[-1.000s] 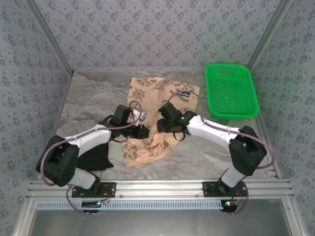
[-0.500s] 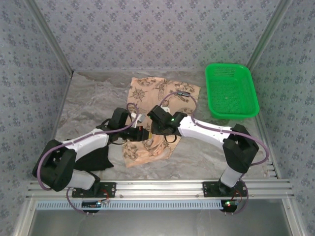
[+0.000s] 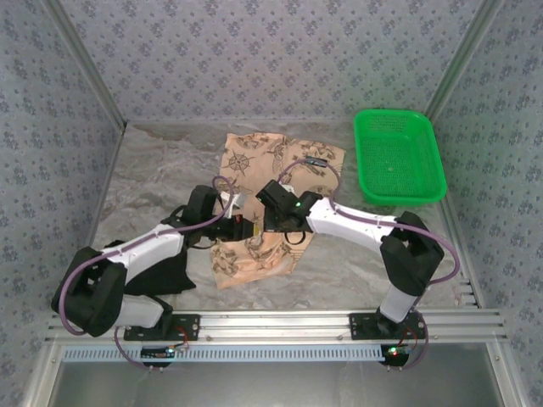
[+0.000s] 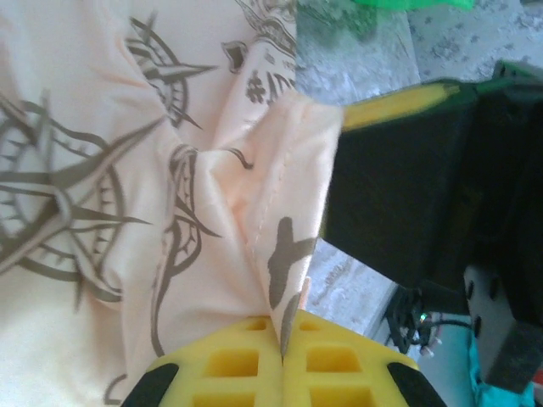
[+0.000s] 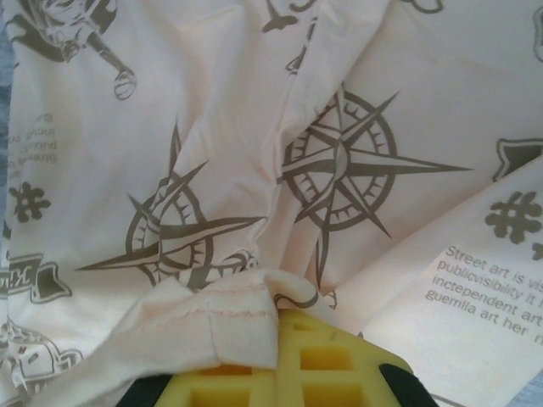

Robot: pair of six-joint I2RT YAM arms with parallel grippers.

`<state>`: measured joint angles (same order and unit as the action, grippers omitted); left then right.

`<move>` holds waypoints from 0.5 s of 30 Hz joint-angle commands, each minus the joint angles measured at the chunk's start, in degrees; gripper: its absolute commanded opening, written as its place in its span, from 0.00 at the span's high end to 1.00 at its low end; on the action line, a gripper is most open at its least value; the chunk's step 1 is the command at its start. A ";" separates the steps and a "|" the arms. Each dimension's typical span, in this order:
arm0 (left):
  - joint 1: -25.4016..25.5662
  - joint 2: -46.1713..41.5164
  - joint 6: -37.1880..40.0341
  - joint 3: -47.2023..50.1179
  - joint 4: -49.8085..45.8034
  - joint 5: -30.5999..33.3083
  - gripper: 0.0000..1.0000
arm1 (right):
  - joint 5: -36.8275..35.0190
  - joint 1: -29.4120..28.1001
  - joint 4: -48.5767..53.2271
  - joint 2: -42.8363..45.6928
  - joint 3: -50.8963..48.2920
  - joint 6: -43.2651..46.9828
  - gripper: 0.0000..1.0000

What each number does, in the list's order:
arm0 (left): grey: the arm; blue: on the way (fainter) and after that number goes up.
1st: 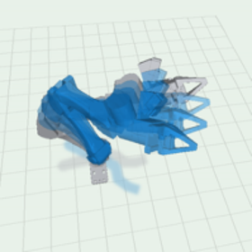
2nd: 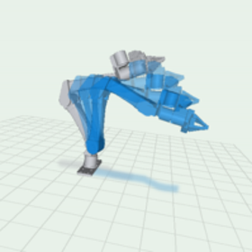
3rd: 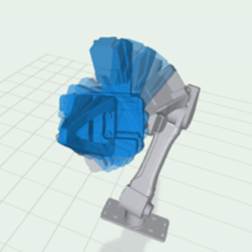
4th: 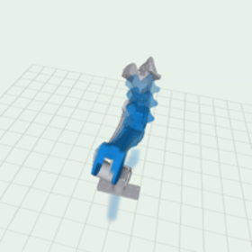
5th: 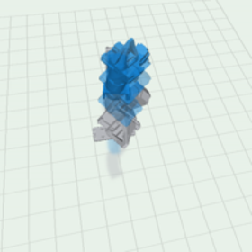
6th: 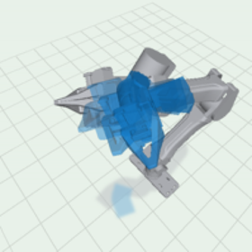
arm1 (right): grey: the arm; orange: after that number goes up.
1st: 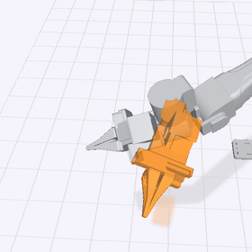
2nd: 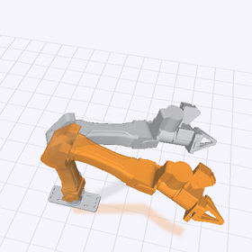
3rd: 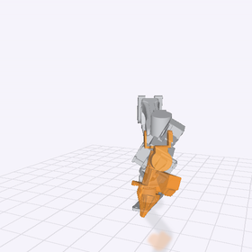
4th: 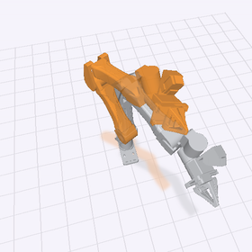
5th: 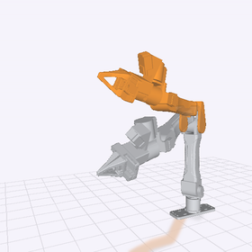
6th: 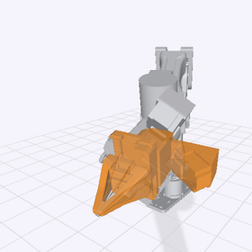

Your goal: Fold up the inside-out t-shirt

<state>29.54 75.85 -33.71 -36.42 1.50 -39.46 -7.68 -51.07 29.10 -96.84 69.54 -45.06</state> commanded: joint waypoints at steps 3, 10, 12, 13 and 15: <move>-1.14 -1.34 2.80 0.04 -4.85 6.90 0.95 | 17.29 0.56 -9.26 9.22 -9.28 17.94 1.00; -1.14 -0.18 5.63 2.00 -8.37 8.83 0.94 | 39.77 5.43 -14.53 16.03 -16.44 24.88 1.00; -1.14 -0.40 5.85 2.25 -8.41 8.63 0.93 | 46.60 6.34 -17.80 15.65 -16.76 24.65 1.00; -1.07 -0.57 5.94 2.35 -8.00 8.10 0.93 | 50.18 6.38 -18.66 15.04 -16.08 25.28 1.00; -1.05 -0.92 6.44 2.17 -8.03 7.76 0.91 | 56.61 6.09 -18.49 13.68 -13.90 27.34 1.00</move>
<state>28.60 75.44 -29.19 -34.44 -5.04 -32.08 33.61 -44.56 14.11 -82.11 53.84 -21.91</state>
